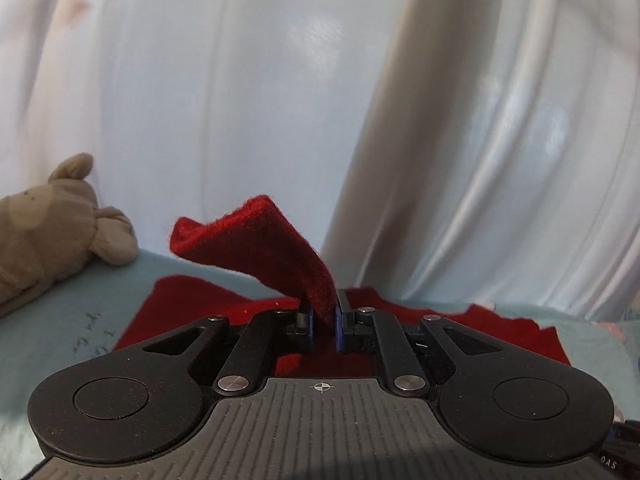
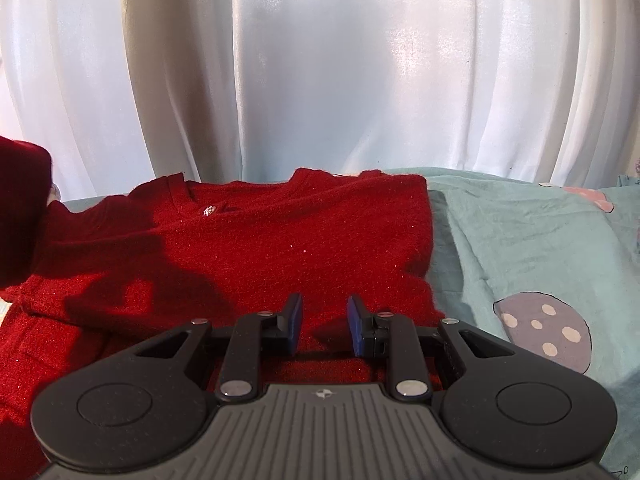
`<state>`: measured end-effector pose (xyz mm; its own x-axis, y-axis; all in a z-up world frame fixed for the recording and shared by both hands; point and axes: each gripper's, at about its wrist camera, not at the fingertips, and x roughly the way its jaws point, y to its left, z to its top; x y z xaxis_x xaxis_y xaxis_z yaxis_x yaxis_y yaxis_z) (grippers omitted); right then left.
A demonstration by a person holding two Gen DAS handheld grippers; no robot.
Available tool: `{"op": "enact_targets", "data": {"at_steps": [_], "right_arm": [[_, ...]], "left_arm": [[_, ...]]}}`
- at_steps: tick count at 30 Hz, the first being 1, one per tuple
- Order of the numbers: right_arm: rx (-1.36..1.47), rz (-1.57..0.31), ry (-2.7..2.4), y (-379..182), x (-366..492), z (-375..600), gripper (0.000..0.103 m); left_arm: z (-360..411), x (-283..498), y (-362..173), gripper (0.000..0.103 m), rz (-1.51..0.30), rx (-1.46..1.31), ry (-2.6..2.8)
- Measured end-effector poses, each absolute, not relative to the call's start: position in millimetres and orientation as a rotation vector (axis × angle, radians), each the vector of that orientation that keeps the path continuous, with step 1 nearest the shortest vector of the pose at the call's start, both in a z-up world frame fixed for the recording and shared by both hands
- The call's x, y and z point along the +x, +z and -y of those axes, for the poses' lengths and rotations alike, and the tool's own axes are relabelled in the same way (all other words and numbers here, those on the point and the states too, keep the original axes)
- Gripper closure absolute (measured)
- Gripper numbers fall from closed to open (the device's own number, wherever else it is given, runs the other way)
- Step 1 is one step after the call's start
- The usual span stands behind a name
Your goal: Fold small clothes
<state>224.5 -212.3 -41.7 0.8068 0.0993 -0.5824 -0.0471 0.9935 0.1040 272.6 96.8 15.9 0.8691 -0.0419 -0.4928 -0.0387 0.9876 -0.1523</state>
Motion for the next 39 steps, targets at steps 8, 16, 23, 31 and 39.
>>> {"op": "enact_targets", "data": {"at_steps": [8, 16, 23, 31, 39], "right_arm": [[0.13, -0.641, 0.099, -43.1, 217.2, 218.6, 0.076], [0.212, -0.616, 0.189, -31.3, 219.9, 210.1, 0.076], [0.444, -0.766, 0.41, -43.0, 266.5, 170.3, 0.07], [0.585, -0.913, 0.518, -70.0, 312.6, 129.3, 0.07], [0.443, -0.738, 0.534, -28.5, 295.6, 135.0, 0.093]], "left_arm": [[-36.3, 272.8, -40.9, 0.057, -0.709, -0.091, -0.118], [-82.5, 242.5, -23.6, 0.04, -0.658, -0.129, 0.053], [-127.8, 235.7, -42.4, 0.042, -0.752, -0.212, 0.197], [-131.0, 243.2, -52.2, 0.047, -0.77, -0.189, 0.216], [-144.7, 244.5, -47.5, 0.053, -0.765, -0.202, 0.255]]}}
